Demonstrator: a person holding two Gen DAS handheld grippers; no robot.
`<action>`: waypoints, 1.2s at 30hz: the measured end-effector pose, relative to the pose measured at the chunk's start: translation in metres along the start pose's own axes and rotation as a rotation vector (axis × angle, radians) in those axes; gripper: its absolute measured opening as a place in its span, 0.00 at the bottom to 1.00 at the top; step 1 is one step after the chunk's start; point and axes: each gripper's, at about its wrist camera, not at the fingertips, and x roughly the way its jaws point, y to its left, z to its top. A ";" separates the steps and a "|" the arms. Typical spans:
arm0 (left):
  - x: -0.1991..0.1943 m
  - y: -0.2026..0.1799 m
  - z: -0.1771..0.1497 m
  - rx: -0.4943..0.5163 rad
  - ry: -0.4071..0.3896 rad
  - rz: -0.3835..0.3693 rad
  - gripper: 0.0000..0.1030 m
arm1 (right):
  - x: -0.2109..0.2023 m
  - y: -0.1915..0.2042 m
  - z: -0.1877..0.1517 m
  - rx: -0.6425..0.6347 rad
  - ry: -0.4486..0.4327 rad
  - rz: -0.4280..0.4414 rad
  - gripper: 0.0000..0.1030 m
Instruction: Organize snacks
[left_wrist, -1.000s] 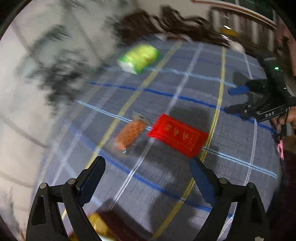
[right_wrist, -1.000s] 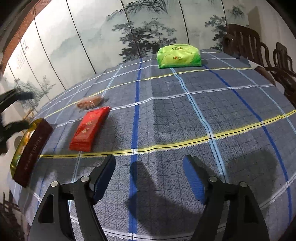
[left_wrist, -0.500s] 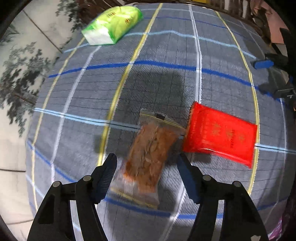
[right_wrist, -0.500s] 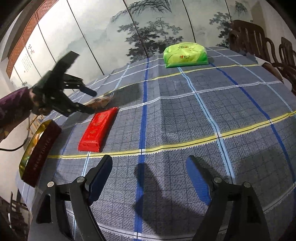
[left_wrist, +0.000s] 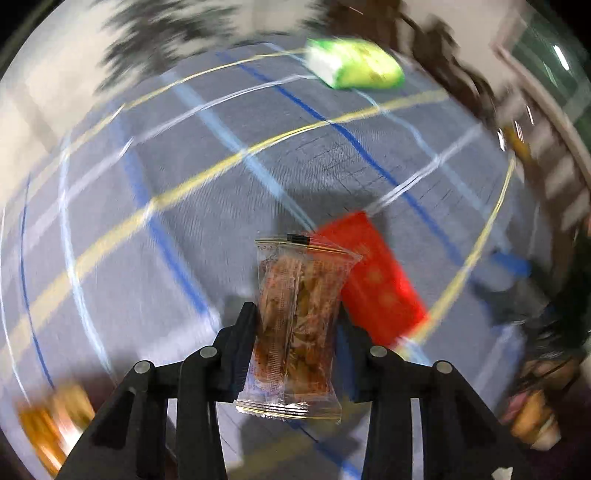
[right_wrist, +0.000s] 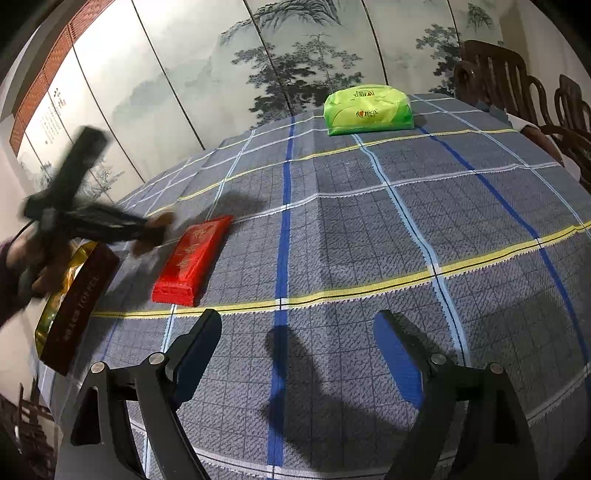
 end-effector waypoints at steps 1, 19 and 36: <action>-0.010 0.001 -0.011 -0.067 -0.018 -0.026 0.35 | 0.000 0.000 0.001 0.006 0.003 -0.008 0.82; -0.142 0.022 -0.164 -0.432 -0.313 0.097 0.35 | 0.106 0.133 0.049 -0.189 0.153 -0.071 0.78; -0.168 0.082 -0.248 -0.572 -0.355 0.244 0.35 | 0.050 0.131 0.004 -0.269 0.111 -0.010 0.44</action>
